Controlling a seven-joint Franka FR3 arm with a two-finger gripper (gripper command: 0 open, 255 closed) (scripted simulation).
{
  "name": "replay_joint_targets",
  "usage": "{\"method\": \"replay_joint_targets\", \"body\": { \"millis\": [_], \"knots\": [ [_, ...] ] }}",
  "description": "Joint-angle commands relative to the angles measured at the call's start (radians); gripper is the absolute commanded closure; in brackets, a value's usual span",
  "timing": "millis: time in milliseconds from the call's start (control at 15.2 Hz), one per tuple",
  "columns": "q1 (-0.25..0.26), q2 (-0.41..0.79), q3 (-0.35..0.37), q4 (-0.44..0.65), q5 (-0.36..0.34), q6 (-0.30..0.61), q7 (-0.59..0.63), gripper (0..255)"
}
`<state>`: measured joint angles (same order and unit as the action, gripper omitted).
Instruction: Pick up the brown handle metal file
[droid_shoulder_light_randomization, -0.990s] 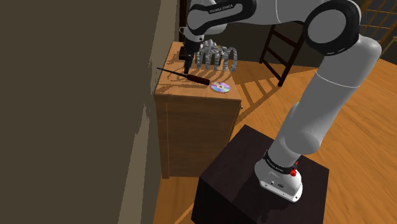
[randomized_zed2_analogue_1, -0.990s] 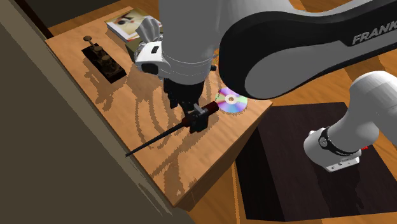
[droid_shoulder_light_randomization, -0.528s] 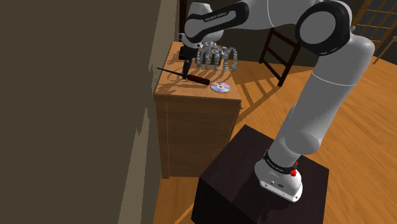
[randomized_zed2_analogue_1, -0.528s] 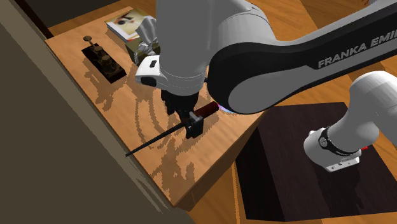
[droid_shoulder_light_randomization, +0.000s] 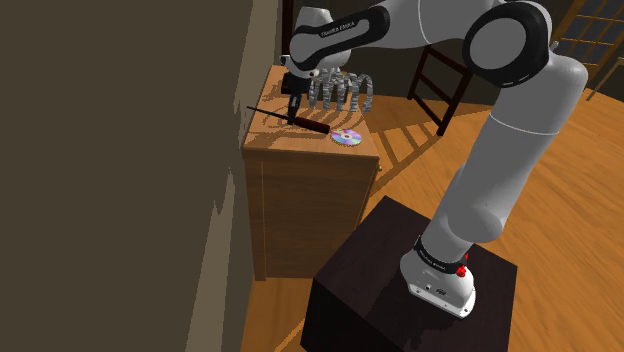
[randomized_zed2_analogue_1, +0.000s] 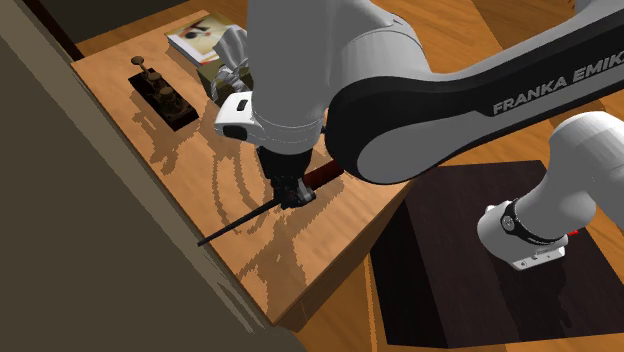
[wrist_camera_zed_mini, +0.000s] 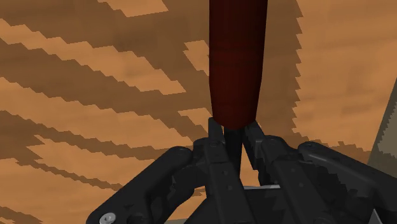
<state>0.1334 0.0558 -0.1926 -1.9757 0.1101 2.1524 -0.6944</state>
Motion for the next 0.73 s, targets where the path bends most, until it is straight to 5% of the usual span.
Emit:
{"method": "replay_joint_targets", "body": {
  "millis": [0,660],
  "knots": [
    [0.0,0.0,0.0,0.0,0.0,0.0,0.0,255],
    [0.001,-0.023,0.0,0.067,-0.011,-0.089,0.013,255]
  ]
}}
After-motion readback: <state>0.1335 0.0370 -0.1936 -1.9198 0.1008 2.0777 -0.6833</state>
